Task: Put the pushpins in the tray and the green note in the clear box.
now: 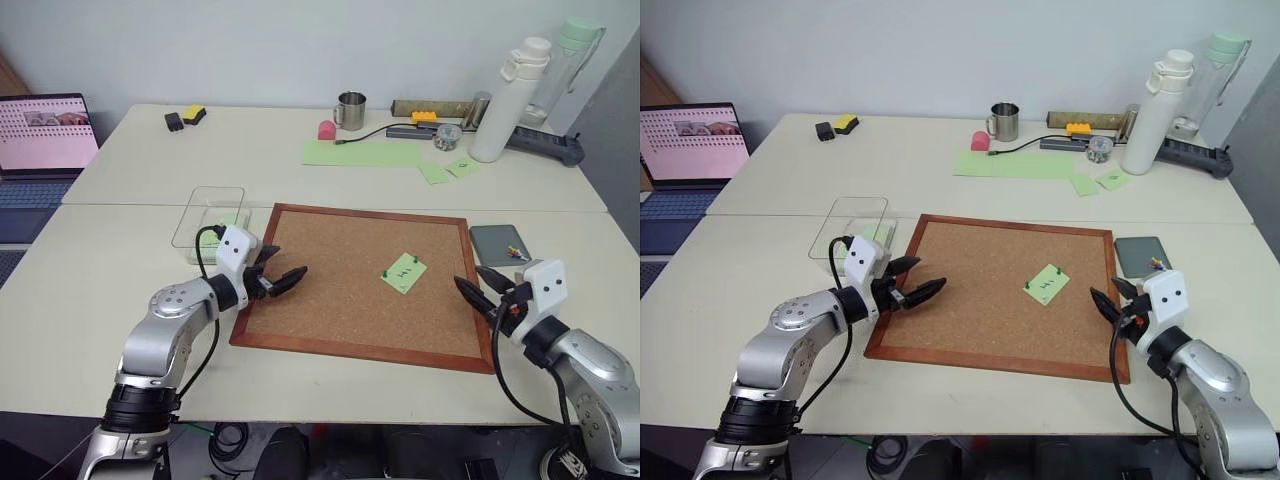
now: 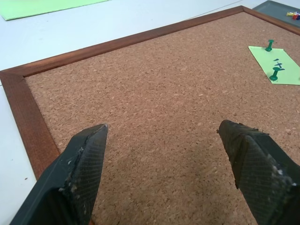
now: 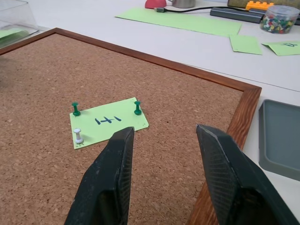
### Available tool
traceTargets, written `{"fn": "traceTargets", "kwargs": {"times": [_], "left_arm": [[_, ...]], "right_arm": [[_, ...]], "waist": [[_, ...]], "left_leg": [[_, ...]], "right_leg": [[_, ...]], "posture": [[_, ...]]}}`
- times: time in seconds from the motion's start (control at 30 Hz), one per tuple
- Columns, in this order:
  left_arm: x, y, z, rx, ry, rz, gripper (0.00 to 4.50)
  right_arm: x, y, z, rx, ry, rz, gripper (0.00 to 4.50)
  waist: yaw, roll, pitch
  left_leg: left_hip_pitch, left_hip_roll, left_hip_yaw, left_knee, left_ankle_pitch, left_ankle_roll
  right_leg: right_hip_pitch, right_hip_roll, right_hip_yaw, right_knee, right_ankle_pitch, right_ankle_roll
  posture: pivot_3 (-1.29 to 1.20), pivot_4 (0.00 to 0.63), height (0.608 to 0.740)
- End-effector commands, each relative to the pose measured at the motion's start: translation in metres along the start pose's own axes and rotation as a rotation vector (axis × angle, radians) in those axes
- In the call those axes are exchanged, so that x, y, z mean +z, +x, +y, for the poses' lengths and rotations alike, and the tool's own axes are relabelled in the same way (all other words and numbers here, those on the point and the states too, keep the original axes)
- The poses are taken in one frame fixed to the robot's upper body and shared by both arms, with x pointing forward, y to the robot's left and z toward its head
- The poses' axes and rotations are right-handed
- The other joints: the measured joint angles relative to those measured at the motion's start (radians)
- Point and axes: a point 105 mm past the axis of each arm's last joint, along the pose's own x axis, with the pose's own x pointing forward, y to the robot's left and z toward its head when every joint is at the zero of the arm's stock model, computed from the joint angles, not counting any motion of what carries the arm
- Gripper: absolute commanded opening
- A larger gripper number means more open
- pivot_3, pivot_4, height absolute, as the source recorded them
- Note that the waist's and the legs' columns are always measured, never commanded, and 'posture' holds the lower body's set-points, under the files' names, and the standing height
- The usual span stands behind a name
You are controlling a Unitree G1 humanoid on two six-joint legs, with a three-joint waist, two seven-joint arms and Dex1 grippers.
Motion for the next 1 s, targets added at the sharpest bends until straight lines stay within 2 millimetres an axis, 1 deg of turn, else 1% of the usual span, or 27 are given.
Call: {"fn": "traceTargets", "kwargs": {"times": [0.03, 0.17, 0.3, 0.53, 0.57, 0.63, 0.7, 0.73, 1.0], "left_arm": [[0.008, -0.001, 0.001, -0.006, 0.014, -0.015, 4.01], [0.009, -0.001, 0.001, -0.012, 0.009, -0.018, 4.01], [0.011, -0.002, 0.004, 0.000, 0.012, -0.020, 4.01], [0.012, 0.000, 0.005, -0.001, 0.037, -0.017, 4.01], [0.012, 0.000, 0.005, -0.001, 0.037, -0.018, 4.03], [0.012, 0.001, 0.002, -0.012, 0.037, -0.015, 4.03], [0.010, 0.003, 0.000, -0.024, 0.046, -0.008, 4.03], [0.010, 0.004, 0.000, -0.028, 0.049, -0.006, 4.03], [0.021, 0.008, -0.003, -0.086, 0.048, -0.044, 4.03]], "right_arm": [[0.017, 0.000, 0.005, 0.019, -0.030, -0.051, 2.19], [0.022, 0.001, 0.007, 0.022, -0.030, -0.054, 2.19], [0.028, 0.003, 0.005, 0.012, -0.031, -0.062, 2.19], [0.033, 0.003, 0.006, 0.013, -0.016, -0.067, 2.19], [0.034, 0.001, 0.007, 0.016, -0.007, -0.069, 2.51], [0.034, -0.001, 0.006, 0.017, -0.005, -0.066, 2.77], [0.033, -0.002, 0.007, 0.014, -0.012, -0.057, 3.31], [0.033, -0.002, 0.007, 0.018, -0.015, -0.054, 3.46], [0.032, -0.003, 0.006, 0.011, -0.023, -0.051, 3.46]], "waist": [[0.000, 0.000, 0.000], [0.000, 0.000, 0.000], [0.000, 0.000, 0.000], [0.000, 0.000, 0.000], [0.000, 0.000, 0.000], [0.000, 0.000, 0.000], [0.000, 0.000, 0.000], [0.000, 0.000, 0.000], [0.000, 0.000, 0.000]], "left_leg": [[0.000, 0.000, 0.000, 0.000, 0.000, 0.000], [0.000, 0.000, 0.000, 0.000, 0.000, 0.000], [0.000, 0.000, 0.000, 0.000, 0.000, 0.000], [0.000, 0.000, 0.000, 0.000, 0.000, 0.000], [0.000, 0.000, 0.000, 0.000, 0.000, 0.000], [0.000, 0.000, 0.000, 0.000, 0.000, 0.000], [0.000, 0.000, 0.000, 0.000, 0.000, 0.000], [0.000, 0.000, 0.000, 0.000, 0.000, 0.000], [0.000, 0.000, 0.000, 0.000, 0.000, 0.000]], "right_leg": [[0.000, 0.000, 0.000, 0.000, 0.000, 0.000], [0.000, 0.000, 0.000, 0.000, 0.000, 0.000], [0.000, 0.000, 0.000, 0.000, 0.000, 0.000], [0.000, 0.000, 0.000, 0.000, 0.000, 0.000], [0.000, 0.000, 0.000, 0.000, 0.000, 0.000], [0.000, 0.000, 0.000, 0.000, 0.000, 0.000], [0.000, 0.000, 0.000, 0.000, 0.000, 0.000], [0.000, 0.000, 0.000, 0.000, 0.000, 0.000], [0.000, 0.000, 0.000, 0.000, 0.000, 0.000]], "posture": [[0.00, 0.150, 0.740], [0.00, 0.150, 0.740], [0.00, 0.150, 0.740], [0.00, 0.150, 0.740], [0.00, 0.150, 0.740], [0.00, 0.150, 0.740], [0.00, 0.150, 0.740], [0.00, 0.150, 0.740], [0.00, 0.150, 0.740]]}}
